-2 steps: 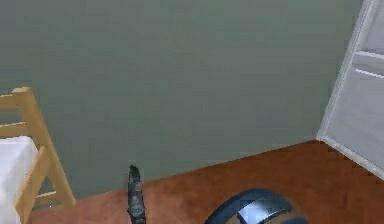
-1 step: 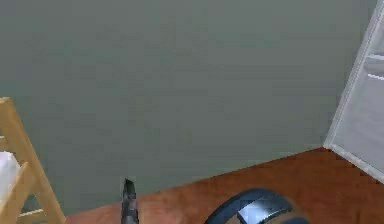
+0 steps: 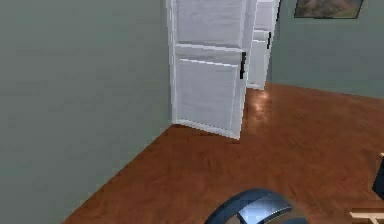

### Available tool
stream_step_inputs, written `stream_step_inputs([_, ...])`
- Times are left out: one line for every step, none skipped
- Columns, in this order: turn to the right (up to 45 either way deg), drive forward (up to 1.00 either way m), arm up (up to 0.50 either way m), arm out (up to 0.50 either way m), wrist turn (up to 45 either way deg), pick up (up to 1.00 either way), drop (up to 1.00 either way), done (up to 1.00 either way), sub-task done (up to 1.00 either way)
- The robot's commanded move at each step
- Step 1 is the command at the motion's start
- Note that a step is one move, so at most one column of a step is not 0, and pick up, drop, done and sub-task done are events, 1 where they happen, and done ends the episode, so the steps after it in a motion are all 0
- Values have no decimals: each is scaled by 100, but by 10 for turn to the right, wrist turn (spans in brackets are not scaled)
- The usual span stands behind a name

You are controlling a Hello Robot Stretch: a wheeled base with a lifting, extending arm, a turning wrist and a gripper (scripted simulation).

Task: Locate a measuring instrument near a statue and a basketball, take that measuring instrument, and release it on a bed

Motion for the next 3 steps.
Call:
stream_step_inputs([210,0,0,0,0,0,0,0,0])
stream_step_inputs([30,0,0,0,0,0,0,0,0])
stream_step_inputs([-450,0,0,0,0,0,0,0,0])
